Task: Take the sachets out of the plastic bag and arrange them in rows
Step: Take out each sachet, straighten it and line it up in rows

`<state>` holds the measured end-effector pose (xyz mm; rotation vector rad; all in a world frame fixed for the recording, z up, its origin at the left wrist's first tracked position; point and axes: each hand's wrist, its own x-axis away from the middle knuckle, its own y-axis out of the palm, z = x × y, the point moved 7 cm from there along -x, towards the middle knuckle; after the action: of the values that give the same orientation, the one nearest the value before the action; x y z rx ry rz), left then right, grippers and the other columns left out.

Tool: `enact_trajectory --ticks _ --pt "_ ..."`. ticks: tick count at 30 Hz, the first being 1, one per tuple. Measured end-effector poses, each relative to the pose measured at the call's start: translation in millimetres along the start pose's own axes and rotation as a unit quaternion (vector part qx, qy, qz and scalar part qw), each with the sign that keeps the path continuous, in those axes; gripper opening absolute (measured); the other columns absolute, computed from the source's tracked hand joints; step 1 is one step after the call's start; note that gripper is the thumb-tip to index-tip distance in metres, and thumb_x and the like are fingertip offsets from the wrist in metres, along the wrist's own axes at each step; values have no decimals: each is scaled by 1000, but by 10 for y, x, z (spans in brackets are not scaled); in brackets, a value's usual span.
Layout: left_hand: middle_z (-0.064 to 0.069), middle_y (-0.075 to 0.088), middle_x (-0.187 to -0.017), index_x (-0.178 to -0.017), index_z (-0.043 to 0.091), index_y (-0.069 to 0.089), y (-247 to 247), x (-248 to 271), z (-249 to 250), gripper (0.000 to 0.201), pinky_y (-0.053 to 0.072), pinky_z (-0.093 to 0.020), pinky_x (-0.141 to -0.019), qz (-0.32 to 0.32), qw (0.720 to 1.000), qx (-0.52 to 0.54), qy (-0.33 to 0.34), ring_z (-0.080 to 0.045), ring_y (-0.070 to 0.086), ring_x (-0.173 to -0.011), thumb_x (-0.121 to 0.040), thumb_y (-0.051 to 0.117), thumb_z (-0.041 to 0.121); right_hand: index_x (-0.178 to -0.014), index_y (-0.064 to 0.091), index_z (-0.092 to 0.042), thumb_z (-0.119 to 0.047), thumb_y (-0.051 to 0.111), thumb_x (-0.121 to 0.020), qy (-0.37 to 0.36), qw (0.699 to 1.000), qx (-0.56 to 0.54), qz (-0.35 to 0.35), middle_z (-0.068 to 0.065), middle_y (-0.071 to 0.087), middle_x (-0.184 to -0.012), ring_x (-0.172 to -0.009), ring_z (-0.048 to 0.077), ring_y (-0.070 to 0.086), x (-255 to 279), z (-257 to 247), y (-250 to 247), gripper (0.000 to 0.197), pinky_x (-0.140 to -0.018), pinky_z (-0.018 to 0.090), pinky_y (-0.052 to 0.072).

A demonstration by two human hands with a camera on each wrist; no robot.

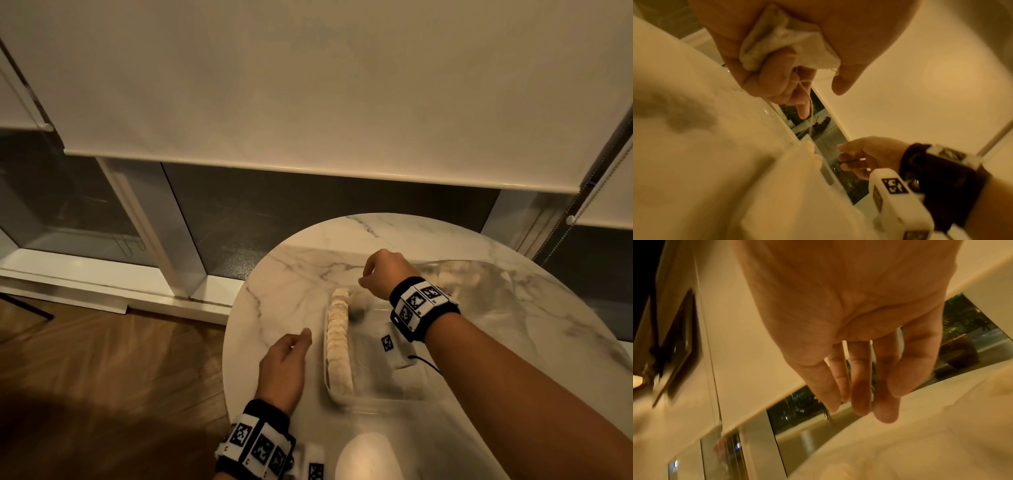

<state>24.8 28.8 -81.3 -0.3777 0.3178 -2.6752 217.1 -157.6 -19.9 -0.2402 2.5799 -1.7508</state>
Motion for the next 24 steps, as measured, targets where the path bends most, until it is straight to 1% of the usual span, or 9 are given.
enact_trajectory --ticks 2,4,7,9,11,14,19,22,24 --pt "5 47 -61 -92 13 73 21 -7 -29 40 31 -26 -51 -11 991 120 -58 -14 41 -55 -100 48 42 -86 71 -25 -34 72 -88 0 997 -76 17 -3 69 -89 -83 17 65 143 12 -107 9 -81 37 58" --pt "1 34 -59 -98 2 69 81 32 -9 47 20 -23 -45 -35 963 242 -110 -12 28 -49 -101 43 41 -80 69 -29 -36 71 -87 -12 987 -159 27 -4 71 -87 -80 16 68 349 8 -191 10 -77 36 59" --pt "1 31 -57 -103 -1 65 194 122 118 51 24 -21 -39 -84 902 396 -152 -11 26 -45 -96 44 44 -84 71 -28 -31 72 -88 -47 960 -274 5 -4 74 -80 -74 13 71 777 -60 -240 6 -68 33 59" --pt "1 29 -57 -104 -2 64 265 195 215 52 29 -24 -42 -112 858 471 -171 -13 28 -46 -94 45 46 -85 73 -26 -30 73 -89 -90 943 -319 -28 -5 74 -78 -71 10 70 1094 -144 -216 6 -61 27 54" --pt "0 30 -59 -105 0 63 314 251 289 54 31 -27 -50 -135 830 509 -183 -15 30 -49 -93 46 50 -85 74 -25 -30 75 -87 -145 928 -340 -55 -6 73 -78 -72 8 68 1357 -235 -159 6 -64 27 53" --pt "-2 35 -59 -106 4 63 366 319 378 55 36 -30 -60 -144 830 507 -182 -18 39 -50 -94 45 55 -88 75 -28 -37 79 -82 -181 923 -332 -76 -8 73 -84 -77 10 67 1633 -274 -63 11 -74 31 57" --pt "-6 45 -63 -113 7 60 456 404 467 64 45 -36 -65 -143 872 444 -149 -22 56 -58 -96 34 63 -89 73 -33 -45 82 -76 -179 929 -322 -40 -10 68 -81 -71 9 64 1806 -288 -10 20 -67 26 56" --pt "-11 63 -69 -116 8 59 511 449 531 70 50 -42 -77 -160 880 433 -114 -30 65 -76 -97 25 67 -87 73 -30 -44 79 -78 -171 927 -335 -18 -9 69 -75 -67 8 64 1779 -287 24 18 -64 24 55" --pt "-17 69 -80 -118 8 57 524 448 547 73 51 -44 -79 -168 883 429 -89 -35 68 -86 -97 22 68 -82 72 -28 -39 76 -83 -163 921 -354 -7 -8 70 -72 -66 7 65 1755 -277 48 12 -63 23 54"
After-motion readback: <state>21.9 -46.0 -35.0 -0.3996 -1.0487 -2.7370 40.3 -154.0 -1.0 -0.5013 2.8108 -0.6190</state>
